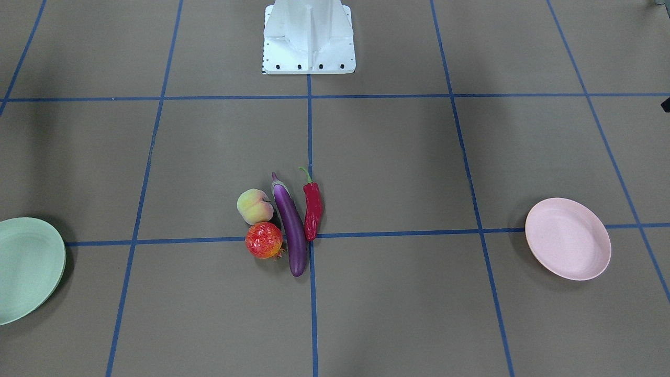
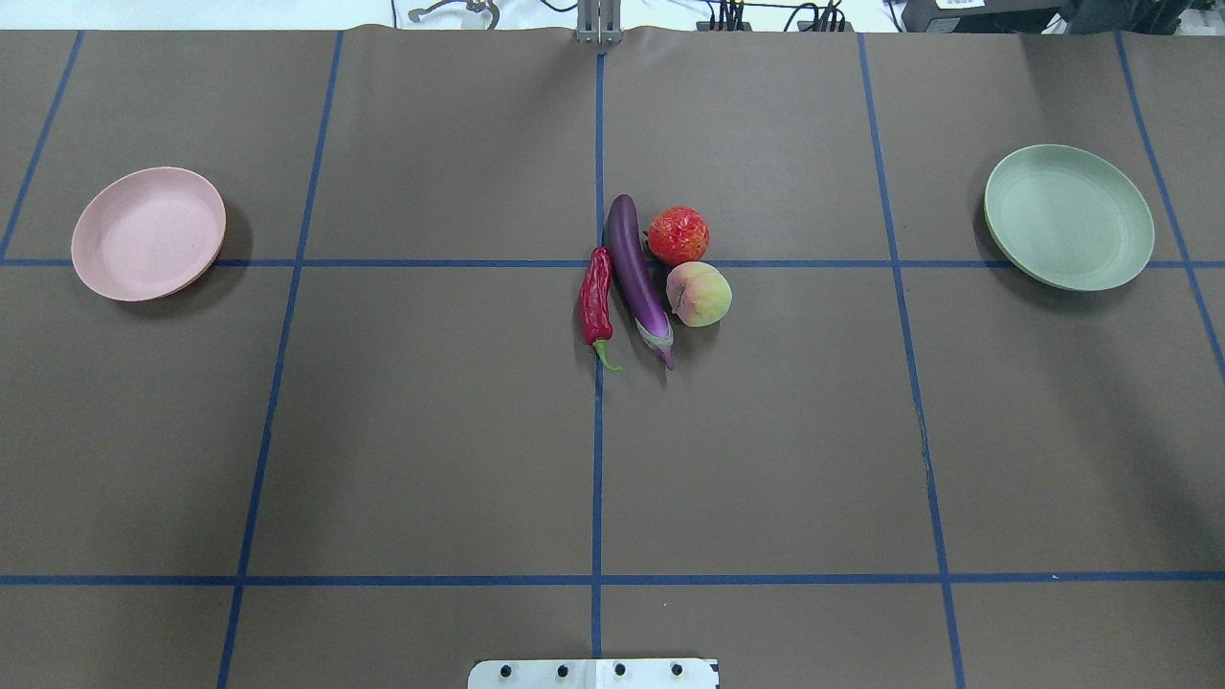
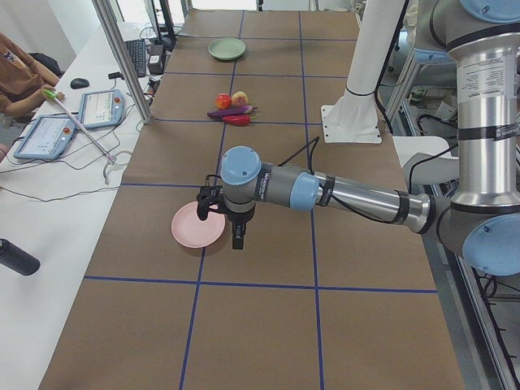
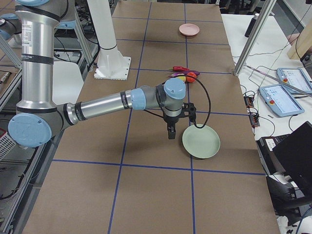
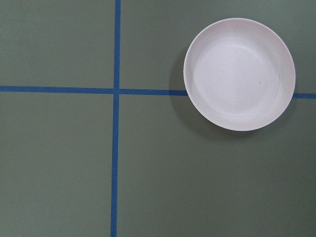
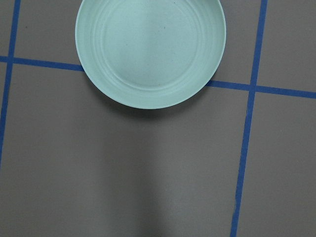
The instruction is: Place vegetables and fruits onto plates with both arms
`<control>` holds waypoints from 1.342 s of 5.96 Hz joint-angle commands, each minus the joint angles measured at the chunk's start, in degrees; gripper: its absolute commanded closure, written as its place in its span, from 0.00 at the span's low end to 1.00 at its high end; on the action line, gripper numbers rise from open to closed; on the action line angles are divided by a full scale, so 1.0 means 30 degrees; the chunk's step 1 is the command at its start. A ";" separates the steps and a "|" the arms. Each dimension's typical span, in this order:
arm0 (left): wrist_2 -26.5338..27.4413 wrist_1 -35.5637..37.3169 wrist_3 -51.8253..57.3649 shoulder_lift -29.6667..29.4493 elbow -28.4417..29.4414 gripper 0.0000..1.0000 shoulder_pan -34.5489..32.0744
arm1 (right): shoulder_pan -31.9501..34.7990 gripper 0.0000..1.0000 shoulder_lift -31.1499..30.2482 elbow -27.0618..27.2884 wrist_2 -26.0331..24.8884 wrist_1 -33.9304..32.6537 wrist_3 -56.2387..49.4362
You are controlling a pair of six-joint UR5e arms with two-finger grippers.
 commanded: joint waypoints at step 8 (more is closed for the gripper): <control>-0.0469 -0.3754 -1.1933 -0.4940 -0.0197 0.00 0.8227 | -0.0002 0.00 0.0016 -0.0150 0.0124 0.0006 0.0145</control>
